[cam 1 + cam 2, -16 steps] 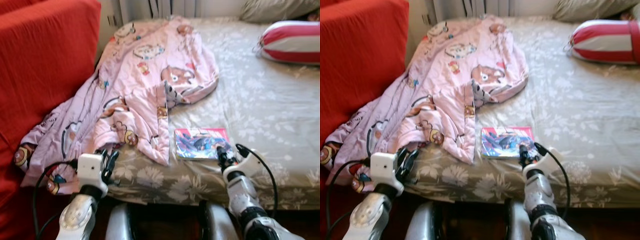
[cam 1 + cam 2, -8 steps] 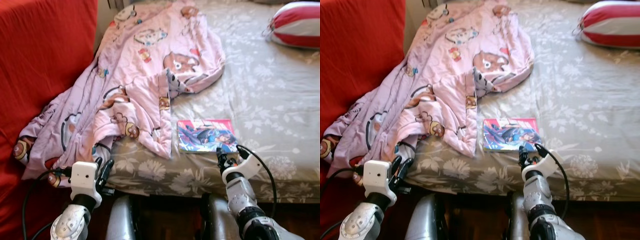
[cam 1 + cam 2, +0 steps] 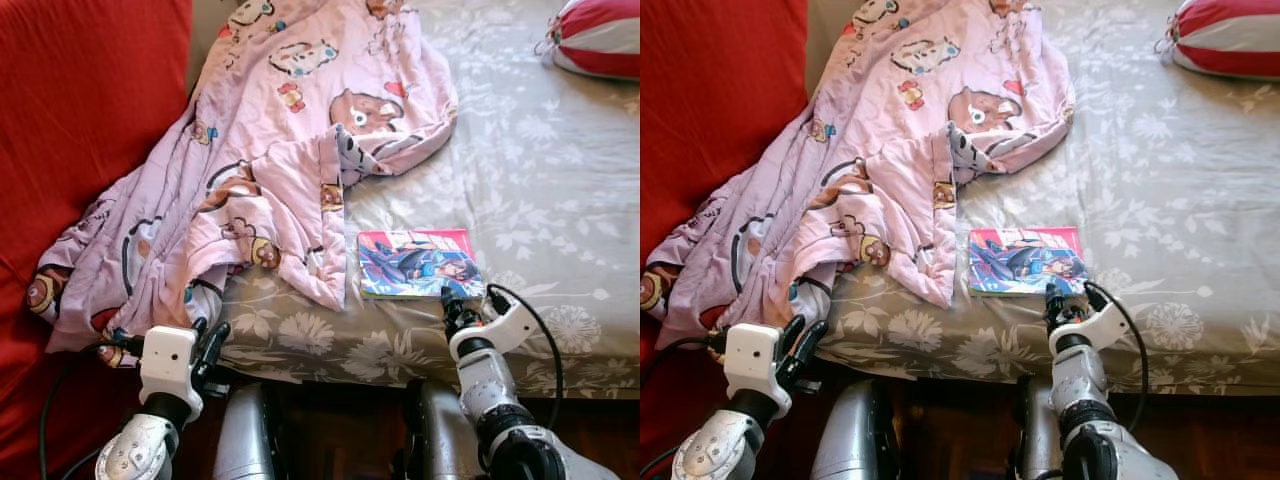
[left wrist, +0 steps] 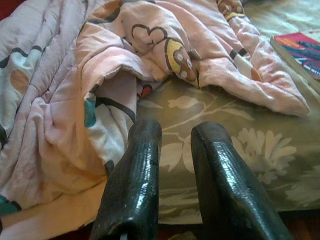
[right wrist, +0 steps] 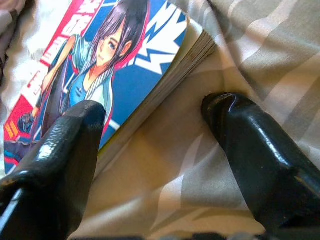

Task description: Clean up the room

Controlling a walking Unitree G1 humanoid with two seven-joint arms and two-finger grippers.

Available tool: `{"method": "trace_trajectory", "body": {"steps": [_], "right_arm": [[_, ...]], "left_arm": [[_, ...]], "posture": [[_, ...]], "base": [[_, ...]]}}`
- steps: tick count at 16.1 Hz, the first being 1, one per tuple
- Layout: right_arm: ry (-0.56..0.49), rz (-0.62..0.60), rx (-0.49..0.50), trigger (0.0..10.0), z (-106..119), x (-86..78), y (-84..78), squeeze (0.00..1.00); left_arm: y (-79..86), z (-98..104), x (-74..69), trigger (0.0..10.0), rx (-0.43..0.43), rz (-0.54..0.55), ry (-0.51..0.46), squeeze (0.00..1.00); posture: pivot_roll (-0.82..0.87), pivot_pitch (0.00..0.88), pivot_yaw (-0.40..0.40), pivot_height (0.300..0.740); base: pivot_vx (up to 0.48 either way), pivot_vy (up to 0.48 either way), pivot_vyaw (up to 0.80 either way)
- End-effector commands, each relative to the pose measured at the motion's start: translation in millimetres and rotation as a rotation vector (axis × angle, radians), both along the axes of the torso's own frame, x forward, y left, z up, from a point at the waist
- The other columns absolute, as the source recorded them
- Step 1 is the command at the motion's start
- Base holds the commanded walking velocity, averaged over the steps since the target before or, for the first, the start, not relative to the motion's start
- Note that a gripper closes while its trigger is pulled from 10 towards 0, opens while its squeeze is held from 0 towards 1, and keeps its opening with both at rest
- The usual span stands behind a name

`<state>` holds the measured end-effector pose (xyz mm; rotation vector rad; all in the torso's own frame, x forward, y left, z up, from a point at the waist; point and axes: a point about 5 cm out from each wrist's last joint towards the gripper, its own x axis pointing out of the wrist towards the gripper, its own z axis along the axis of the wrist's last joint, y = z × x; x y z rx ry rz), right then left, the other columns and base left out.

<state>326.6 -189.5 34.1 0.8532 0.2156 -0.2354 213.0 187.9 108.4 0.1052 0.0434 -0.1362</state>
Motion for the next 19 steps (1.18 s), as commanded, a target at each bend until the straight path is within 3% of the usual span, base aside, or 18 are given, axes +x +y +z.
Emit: {"method": "trace_trajectory", "body": {"steps": [1, 11, 19], "right_arm": [[-0.002, 0.012, 0.05, 10.0, -1, 0.7, 4.4, 0.0], [-0.058, -0.051, 0.137, 10.0, 20, 16.6, -5.7, 0.0], [0.062, -0.142, 0.221, 10.0, 5, 7.3, -11.1, 0.0]], "left_arm": [[4.4, 1, -4.9, 10.0, 0.041, 0.008, 0.018, 0.0], [-1.5, 1, -12.0, 10.0, 0.071, -0.027, 0.04, 0.0], [-2.9, 3, -20.9, 10.0, 0.091, -0.034, 0.05, 0.0]], "posture": [[0.28, 0.23, 0.099, 0.549], [0.3, 0.249, 0.109, 0.549], [0.32, 0.266, 0.111, 0.549]], "base": [[0.0, 0.0, 0.0], [0.0, 0.0, 0.0], [0.0, 0.0, 0.0]]}}
